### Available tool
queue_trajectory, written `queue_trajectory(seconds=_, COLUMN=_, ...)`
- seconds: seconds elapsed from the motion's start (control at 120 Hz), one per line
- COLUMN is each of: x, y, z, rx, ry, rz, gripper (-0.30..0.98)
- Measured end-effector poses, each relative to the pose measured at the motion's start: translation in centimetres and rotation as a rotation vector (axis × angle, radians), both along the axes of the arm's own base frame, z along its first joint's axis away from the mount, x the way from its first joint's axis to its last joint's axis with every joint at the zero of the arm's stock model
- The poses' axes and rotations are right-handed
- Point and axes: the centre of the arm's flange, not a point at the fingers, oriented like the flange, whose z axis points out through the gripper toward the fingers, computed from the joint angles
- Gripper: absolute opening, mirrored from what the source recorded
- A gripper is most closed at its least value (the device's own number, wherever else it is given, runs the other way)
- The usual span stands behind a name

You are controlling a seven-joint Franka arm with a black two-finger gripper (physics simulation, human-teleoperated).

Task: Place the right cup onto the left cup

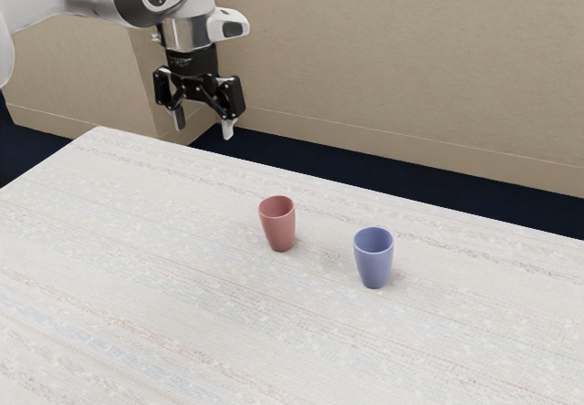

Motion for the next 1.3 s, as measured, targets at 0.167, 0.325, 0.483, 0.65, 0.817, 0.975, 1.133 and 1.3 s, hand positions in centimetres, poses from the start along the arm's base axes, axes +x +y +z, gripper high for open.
queue_trajectory(seconds=0.167, x=0.9, y=-1.4, z=-0.9, rx=-0.006, ry=0.013, rz=-0.028, gripper=0.69)
queue_trajectory(seconds=0.325, x=4.5, y=-8.4, z=-5.3, rx=-0.002, ry=0.05, rz=-0.124, gripper=0.69)
queue_trajectory(seconds=0.483, x=5.1, y=-14.3, z=-8.4, rx=0.005, ry=0.076, rz=-0.184, gripper=0.69)
queue_trajectory(seconds=0.65, x=5.7, y=-17.0, z=-11.2, rx=0.012, ry=0.097, rz=-0.191, gripper=0.69)
queue_trajectory(seconds=0.817, x=10.1, y=-16.6, z=-13.3, rx=0.006, ry=0.05, rz=-0.145, gripper=0.69)
queue_trajectory(seconds=0.975, x=10.8, y=-18.3, z=-14.5, rx=-0.018, ry=0.043, rz=-0.153, gripper=0.69)
queue_trajectory(seconds=1.133, x=10.3, y=-20.3, z=-17.9, rx=-0.028, ry=0.071, rz=-0.171, gripper=0.69)
queue_trajectory(seconds=1.3, x=10.9, y=-20.1, z=-21.4, rx=-0.023, ry=0.083, rz=-0.156, gripper=0.69)
